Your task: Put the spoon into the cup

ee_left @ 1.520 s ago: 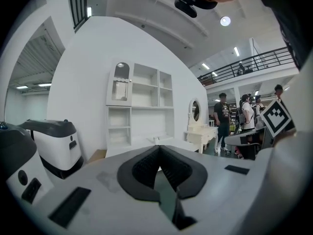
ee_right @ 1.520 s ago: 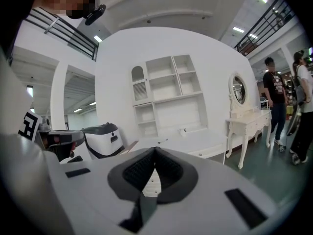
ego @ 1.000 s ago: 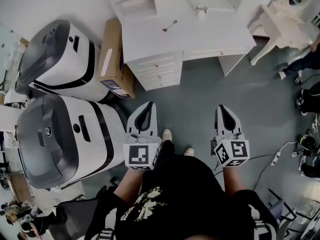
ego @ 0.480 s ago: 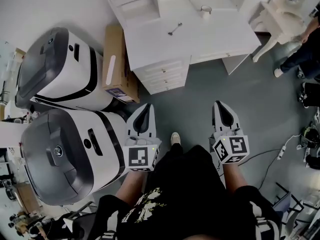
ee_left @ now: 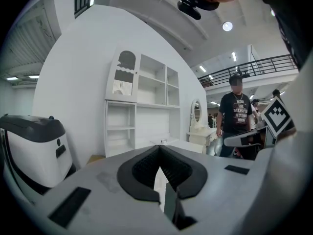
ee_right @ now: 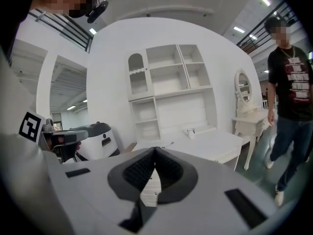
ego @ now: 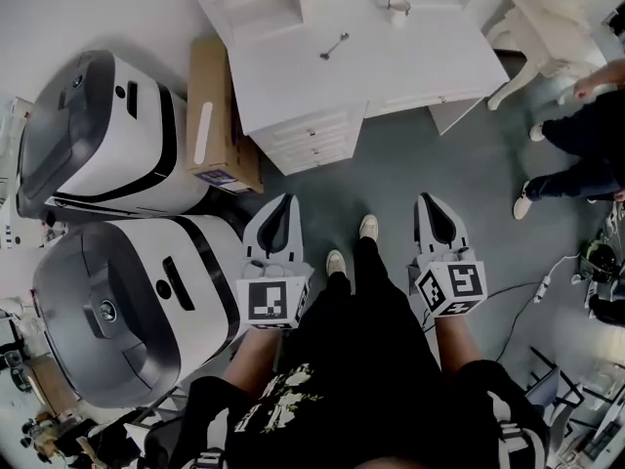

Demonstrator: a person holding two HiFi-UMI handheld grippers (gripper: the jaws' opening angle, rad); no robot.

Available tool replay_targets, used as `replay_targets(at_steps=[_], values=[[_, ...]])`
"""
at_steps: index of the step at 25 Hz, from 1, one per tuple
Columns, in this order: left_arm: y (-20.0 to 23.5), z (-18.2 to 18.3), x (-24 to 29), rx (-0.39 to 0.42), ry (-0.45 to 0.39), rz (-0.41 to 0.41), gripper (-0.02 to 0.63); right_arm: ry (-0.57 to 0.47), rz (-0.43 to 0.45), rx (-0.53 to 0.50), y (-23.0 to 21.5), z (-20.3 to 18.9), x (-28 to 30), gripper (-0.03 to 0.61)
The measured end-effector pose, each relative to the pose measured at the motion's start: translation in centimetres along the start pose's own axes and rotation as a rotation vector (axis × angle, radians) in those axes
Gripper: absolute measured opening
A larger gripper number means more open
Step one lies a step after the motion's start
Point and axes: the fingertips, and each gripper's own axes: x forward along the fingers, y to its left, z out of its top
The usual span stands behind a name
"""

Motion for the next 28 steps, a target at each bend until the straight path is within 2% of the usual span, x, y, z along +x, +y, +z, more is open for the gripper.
replay_targets(at_steps=[10,22,28], values=[[0.4,0.8,6.2,0.008,0.020,0.076,0.002,0.015,0.097,-0.005,-3.5,2.4,6.7,0.061],[-1.4,3.1,14.1,0.019,-0.002,0.118,0.002,-0.002,0.160,-0.012,-9.3,5.9,12.3,0.061],[-2.1,3.1,16.1,0.025,0.022,0.143,0.002,-0.007,0.166,0.000,-11.9,6.6,13.8,0.061]])
